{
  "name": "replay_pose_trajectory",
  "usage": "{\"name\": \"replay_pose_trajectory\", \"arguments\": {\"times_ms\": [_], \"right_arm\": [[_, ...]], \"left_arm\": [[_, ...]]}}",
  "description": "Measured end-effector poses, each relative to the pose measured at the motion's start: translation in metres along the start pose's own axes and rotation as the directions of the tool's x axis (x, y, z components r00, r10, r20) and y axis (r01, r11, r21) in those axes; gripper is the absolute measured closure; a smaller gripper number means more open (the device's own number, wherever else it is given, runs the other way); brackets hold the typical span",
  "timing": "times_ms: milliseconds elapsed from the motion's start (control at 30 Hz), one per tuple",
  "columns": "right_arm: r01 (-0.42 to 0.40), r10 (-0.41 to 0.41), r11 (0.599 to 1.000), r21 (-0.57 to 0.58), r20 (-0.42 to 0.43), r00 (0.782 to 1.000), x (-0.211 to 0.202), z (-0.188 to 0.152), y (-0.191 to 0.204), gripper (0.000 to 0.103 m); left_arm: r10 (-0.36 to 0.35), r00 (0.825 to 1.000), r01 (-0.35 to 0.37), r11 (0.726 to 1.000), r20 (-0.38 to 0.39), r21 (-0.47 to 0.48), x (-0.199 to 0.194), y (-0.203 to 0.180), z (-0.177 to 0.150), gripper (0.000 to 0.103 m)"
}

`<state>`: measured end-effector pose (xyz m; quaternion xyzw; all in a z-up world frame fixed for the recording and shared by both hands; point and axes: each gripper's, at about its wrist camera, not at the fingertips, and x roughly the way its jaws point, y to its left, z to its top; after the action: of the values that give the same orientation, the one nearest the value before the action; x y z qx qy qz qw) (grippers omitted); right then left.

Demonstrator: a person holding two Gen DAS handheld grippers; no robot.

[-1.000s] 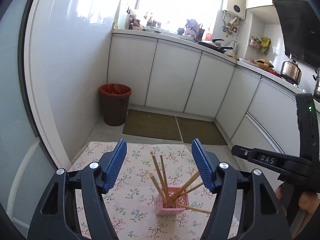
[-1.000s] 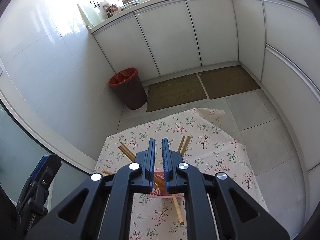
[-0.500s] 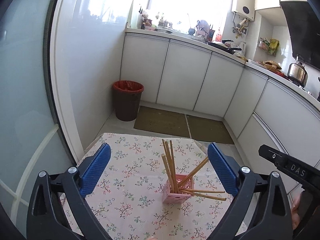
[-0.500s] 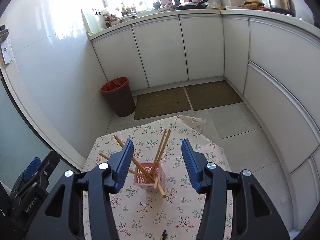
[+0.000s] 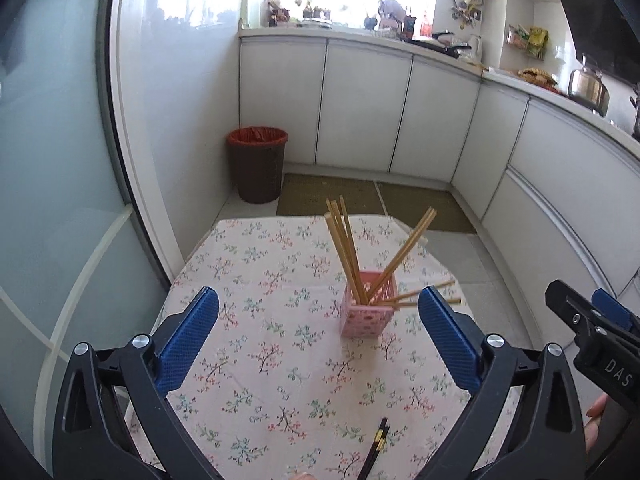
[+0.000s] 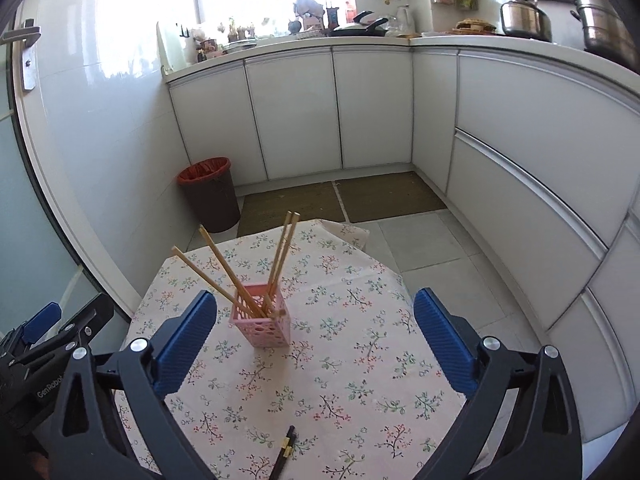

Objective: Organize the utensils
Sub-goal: 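Move both tools down toward the last black-tipped chopsticks on the cloth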

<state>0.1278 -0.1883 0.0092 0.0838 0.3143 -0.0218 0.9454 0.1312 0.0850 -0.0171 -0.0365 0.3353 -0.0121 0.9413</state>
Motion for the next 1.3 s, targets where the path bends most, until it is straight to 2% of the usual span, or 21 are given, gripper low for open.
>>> {"name": "replay_pose_trajectory", "arguments": {"times_ms": [133, 233, 367, 500, 600, 667, 733, 833, 967, 1000, 1067, 1133, 1200, 1300], "right_arm": [[-0.004, 0.012, 0.998, 0.060, -0.132, 0.991, 0.011, -0.044, -0.031, 0.007], [0.026, -0.004, 0.995, 0.098, -0.225, 0.974, 0.023, -0.078, -0.051, 0.007], [0.079, -0.039, 0.991, 0.106, -0.336, 0.941, 0.043, -0.117, -0.069, 0.007], [0.086, 0.002, 0.981, 0.175, -0.452, 0.892, 0.061, -0.144, -0.082, 0.007], [0.091, 0.037, 0.970, 0.226, -0.506, 0.862, 0.071, -0.156, -0.091, 0.007], [0.098, 0.041, 0.967, 0.236, -0.520, 0.853, 0.075, -0.160, -0.094, 0.007], [0.105, 0.035, 0.966, 0.234, -0.527, 0.849, 0.077, -0.162, -0.094, 0.007], [0.107, 0.041, 0.966, 0.234, -0.549, 0.835, 0.081, -0.165, -0.097, 0.007], [0.116, 0.048, 0.963, 0.245, -0.575, 0.817, 0.089, -0.169, -0.100, 0.007], [0.117, 0.050, 0.962, 0.246, -0.580, 0.813, 0.091, -0.170, -0.100, 0.007], [0.117, 0.052, 0.962, 0.248, -0.584, 0.810, 0.093, -0.171, -0.099, 0.007], [0.116, 0.052, 0.963, 0.241, -0.593, 0.803, 0.096, -0.173, -0.096, 0.007], [0.110, 0.060, 0.965, 0.239, -0.604, 0.795, 0.099, -0.174, -0.093, 0.007], [0.098, 0.073, 0.966, 0.238, -0.617, 0.783, 0.104, -0.175, -0.086, 0.007]], "left_arm": [[-0.002, 0.992, 0.011, 0.998, -0.127, 0.068, 0.023, -0.009, -0.028, 0.007], [0.013, 0.969, 0.019, 0.992, -0.247, 0.126, 0.050, -0.020, -0.055, 0.007], [0.018, 0.916, 0.047, 0.987, -0.401, 0.152, 0.092, -0.033, -0.099, 0.007], [0.035, 0.862, 0.053, 0.986, -0.506, 0.157, 0.132, -0.043, -0.137, 0.007], [-0.003, 0.820, 0.082, 0.990, -0.573, 0.113, 0.153, -0.045, -0.146, 0.007], [-0.037, 0.805, 0.115, 0.989, -0.592, 0.094, 0.164, -0.050, -0.144, 0.008], [-0.051, 0.791, 0.136, 0.986, -0.610, 0.095, 0.176, -0.057, -0.142, 0.011], [-0.043, 0.749, 0.143, 0.985, -0.662, 0.098, 0.197, -0.066, -0.145, 0.021], [-0.003, 0.707, 0.148, 0.978, -0.707, 0.145, 0.215, -0.076, -0.158, 0.044], [0.013, 0.710, 0.141, 0.977, -0.704, 0.160, 0.217, -0.076, -0.160, 0.044], [0.033, 0.727, 0.129, 0.975, -0.686, 0.183, 0.218, -0.076, -0.159, 0.043], [0.024, 0.728, 0.130, 0.977, -0.686, 0.172, 0.218, -0.072, -0.159, 0.043], [0.045, 0.735, 0.110, 0.977, -0.676, 0.184, 0.217, -0.066, -0.160, 0.043], [0.033, 0.728, 0.110, 0.980, -0.685, 0.165, 0.215, -0.053, -0.161, 0.044]]}}
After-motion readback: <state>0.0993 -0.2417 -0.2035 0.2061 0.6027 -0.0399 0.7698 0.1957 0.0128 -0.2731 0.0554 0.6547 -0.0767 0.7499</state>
